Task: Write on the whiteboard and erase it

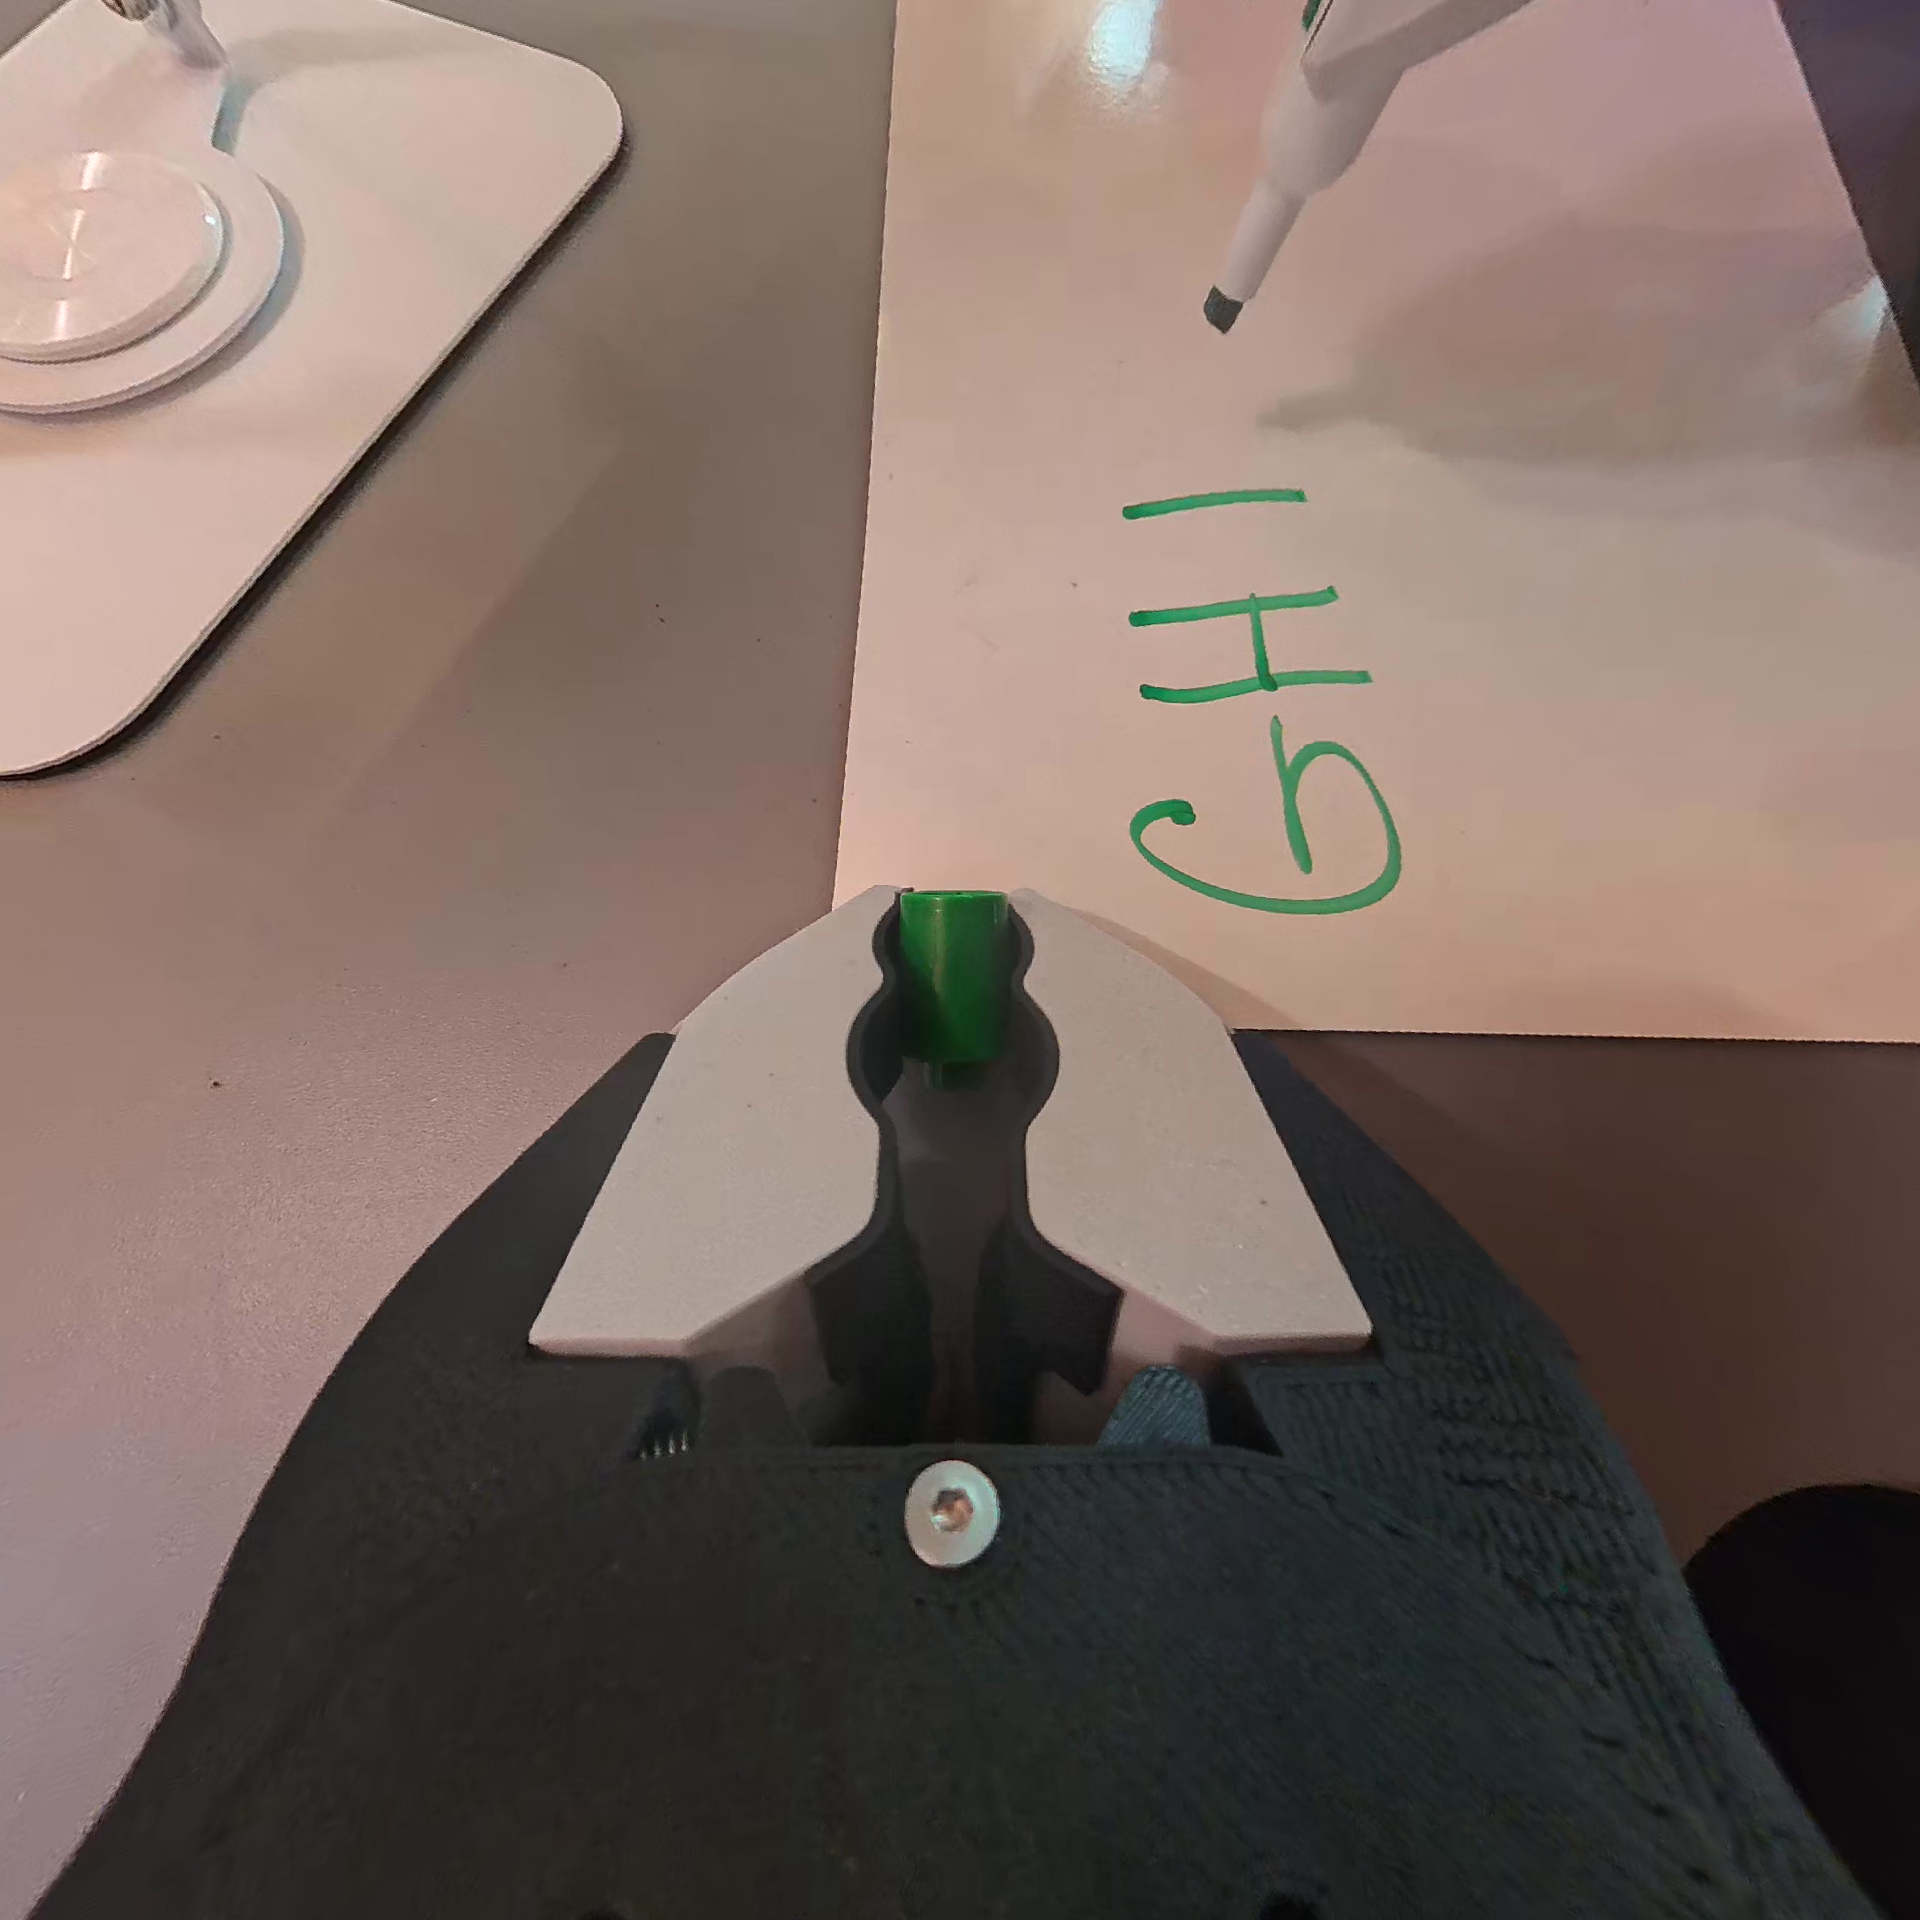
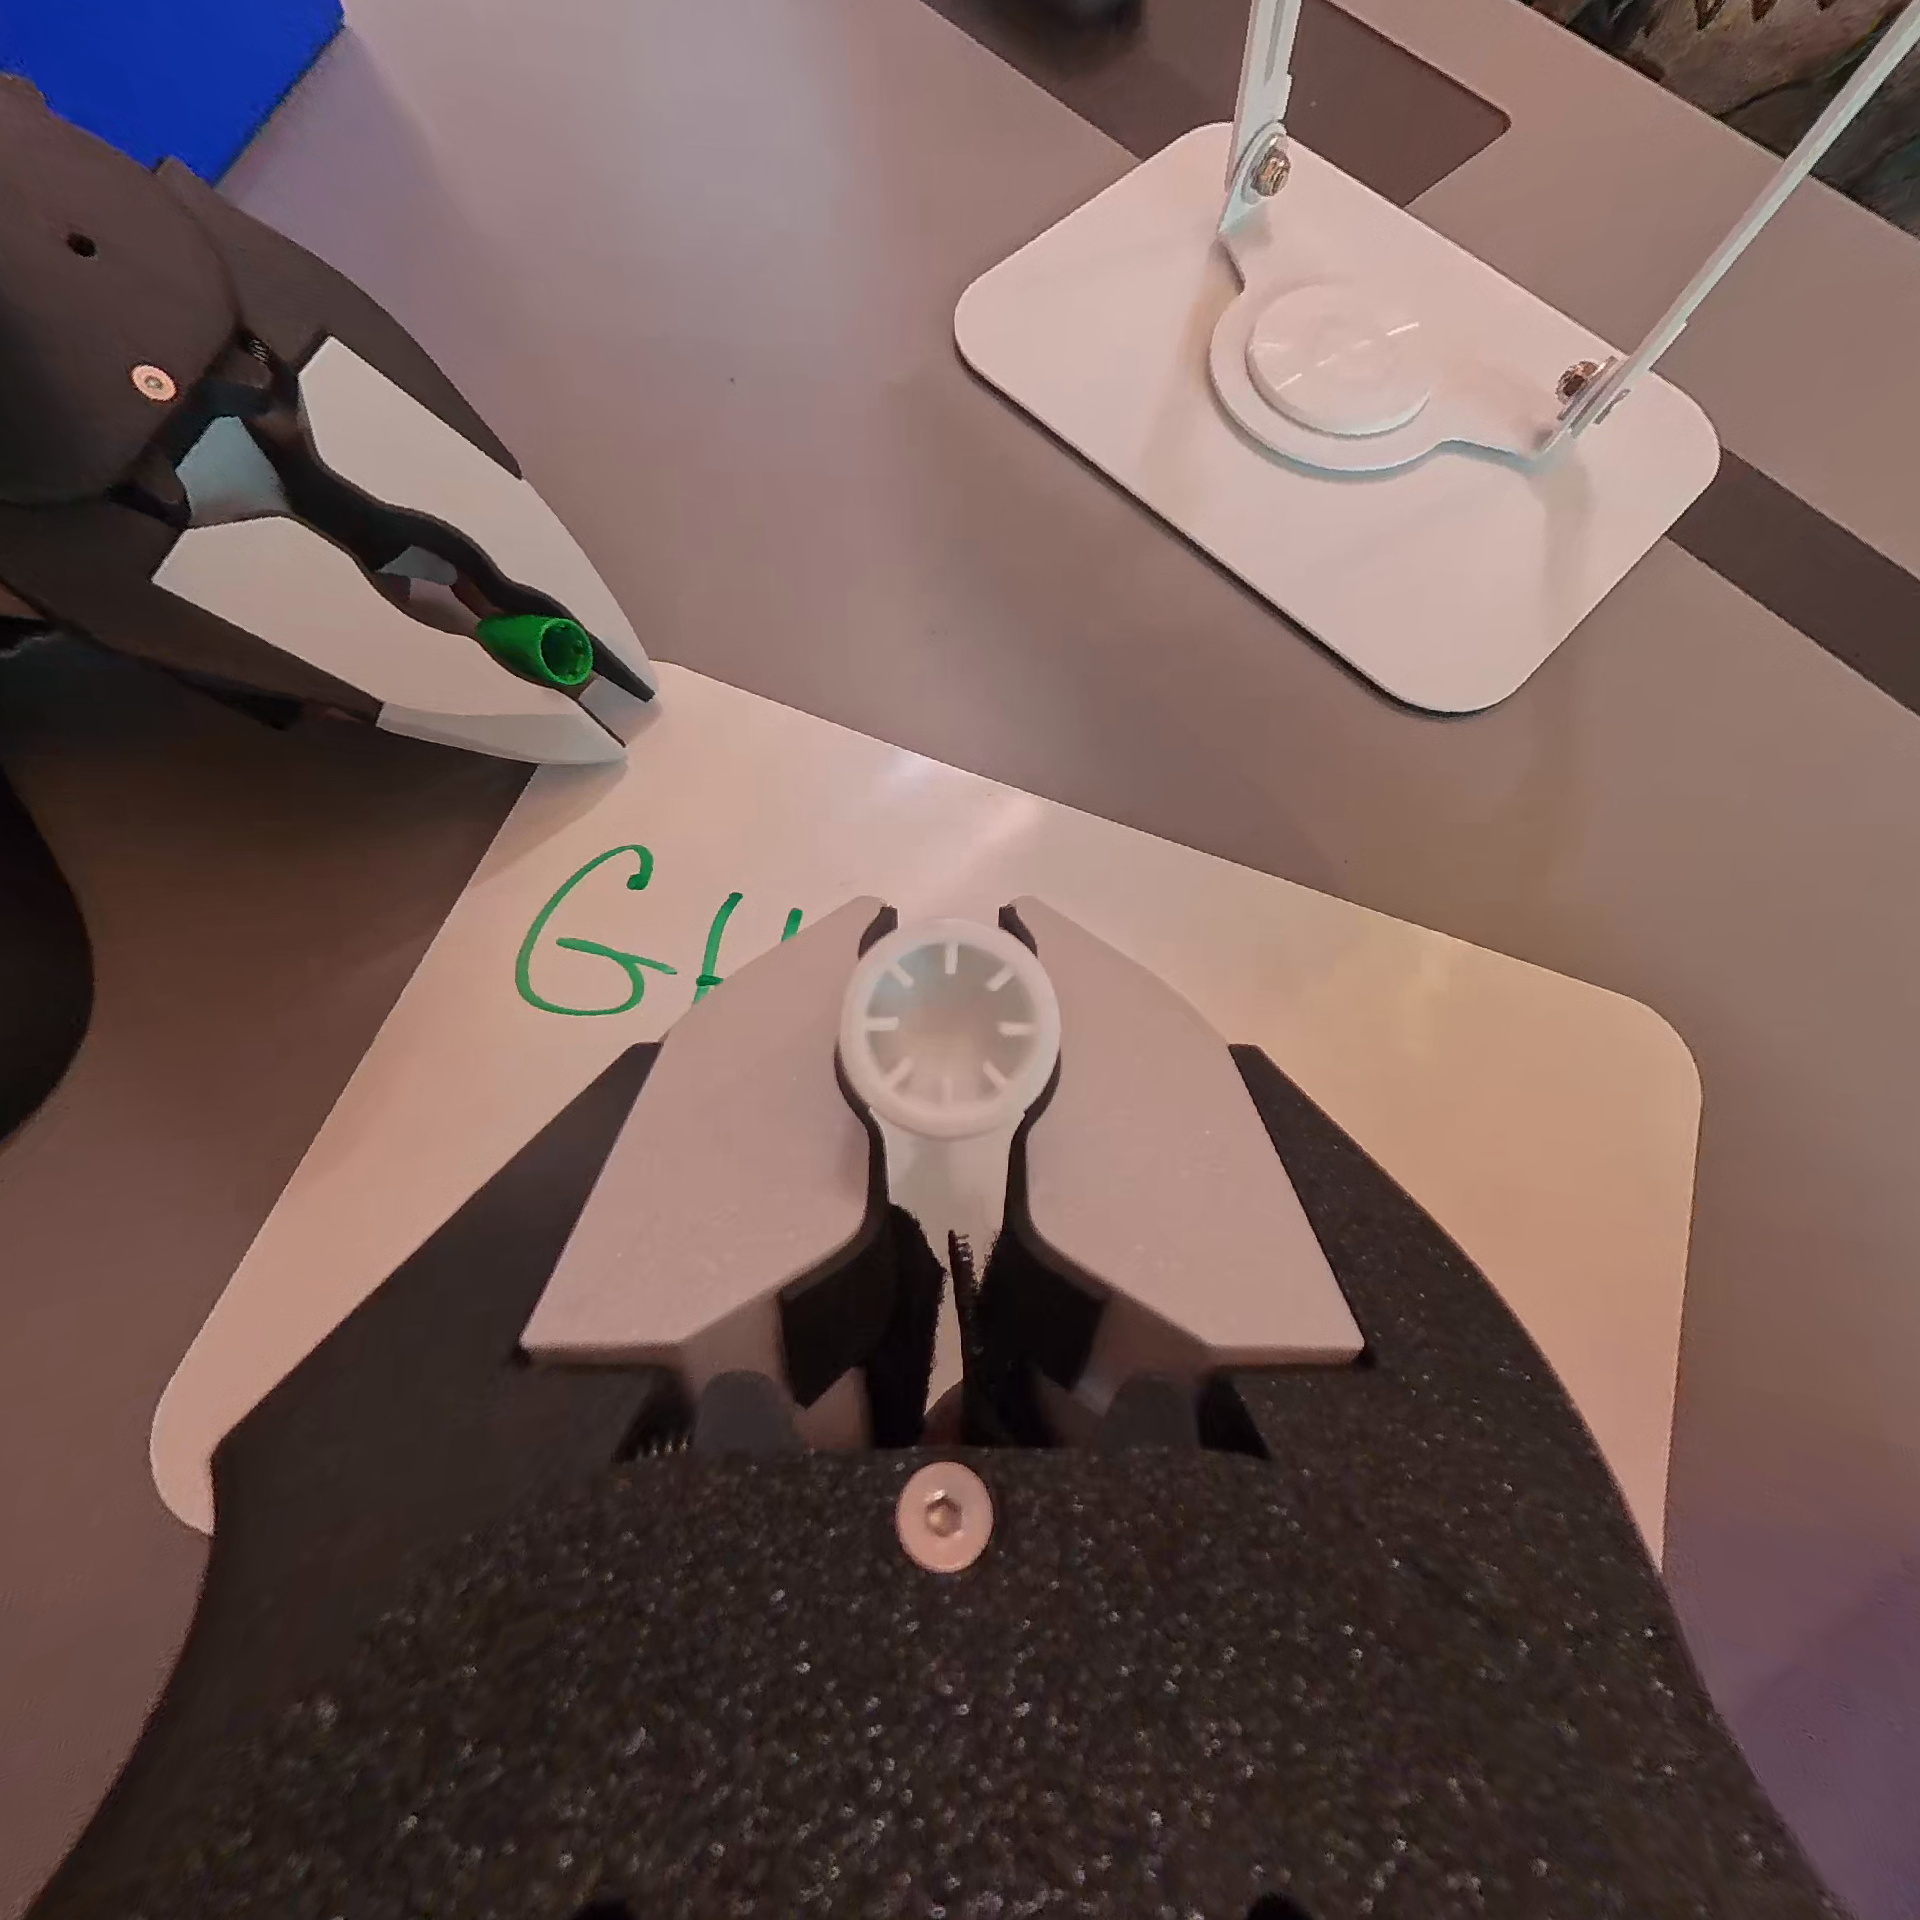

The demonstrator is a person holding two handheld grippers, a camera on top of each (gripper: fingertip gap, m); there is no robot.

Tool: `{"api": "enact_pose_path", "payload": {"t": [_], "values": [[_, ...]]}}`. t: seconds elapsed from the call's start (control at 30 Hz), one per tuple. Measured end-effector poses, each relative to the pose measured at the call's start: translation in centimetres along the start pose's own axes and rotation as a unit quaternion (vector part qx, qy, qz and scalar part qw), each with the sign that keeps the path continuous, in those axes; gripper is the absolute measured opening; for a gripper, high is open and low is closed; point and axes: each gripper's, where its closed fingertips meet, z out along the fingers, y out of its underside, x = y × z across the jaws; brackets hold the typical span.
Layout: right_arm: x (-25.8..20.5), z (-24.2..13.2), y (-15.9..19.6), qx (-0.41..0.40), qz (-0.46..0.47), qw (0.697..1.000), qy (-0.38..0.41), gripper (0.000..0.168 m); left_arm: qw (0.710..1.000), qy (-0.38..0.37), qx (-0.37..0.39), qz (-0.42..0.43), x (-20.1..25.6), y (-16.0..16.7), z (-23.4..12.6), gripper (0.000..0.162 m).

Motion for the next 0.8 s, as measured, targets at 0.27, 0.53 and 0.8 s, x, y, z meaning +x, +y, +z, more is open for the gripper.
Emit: {"api": "enact_pose_path", "payload": {"t": [0.27, 0.53, 0.8], "values": [[0.4, 0.4, -0.1, 0.017, 0.015, 1.000, -0.009, 0.019, 1.000, 0.000, 0.000, 0.000, 0.0, 0.0, 0.0, 0.017], [0.5, 1.5, -0.3, 0.031, 0.002, 1.000, 0.000, 0.019, 1.000, 0.000, 0.000, 0.000, 0.0, 0.0, 0.0, 0.016], [0.8, 2.0, 0.2, 0.011, -0.006, 1.000, 0.010, 0.019, 1.000, 0.000, 0.000, 0.000, 0.0, 0.0, 0.0, 0.016]]}}
